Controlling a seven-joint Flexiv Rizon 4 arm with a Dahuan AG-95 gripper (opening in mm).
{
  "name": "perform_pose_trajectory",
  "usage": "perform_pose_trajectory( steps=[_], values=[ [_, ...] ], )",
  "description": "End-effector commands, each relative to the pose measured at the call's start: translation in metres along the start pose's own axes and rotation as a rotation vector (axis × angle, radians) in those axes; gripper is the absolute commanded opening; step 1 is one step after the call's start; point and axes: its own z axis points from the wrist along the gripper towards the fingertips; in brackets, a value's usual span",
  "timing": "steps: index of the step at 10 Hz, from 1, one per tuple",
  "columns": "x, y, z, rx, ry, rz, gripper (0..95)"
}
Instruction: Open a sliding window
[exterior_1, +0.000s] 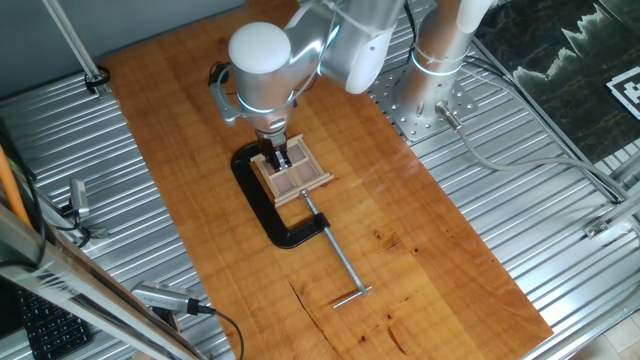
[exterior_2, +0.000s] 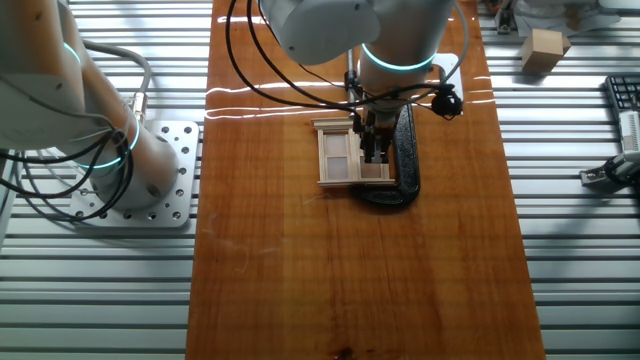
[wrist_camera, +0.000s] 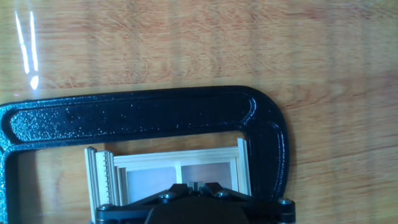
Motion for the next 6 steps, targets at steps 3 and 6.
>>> perform_pose_trajectory(
  steps=[3, 6],
  values=[
    [-0.0002, 0.0006, 0.0013, 0.001, -0.001, 0.002, 0.0],
    [0.0002, 0.0009, 0.0021, 0.000, -0.001, 0.000, 0.0]
  ],
)
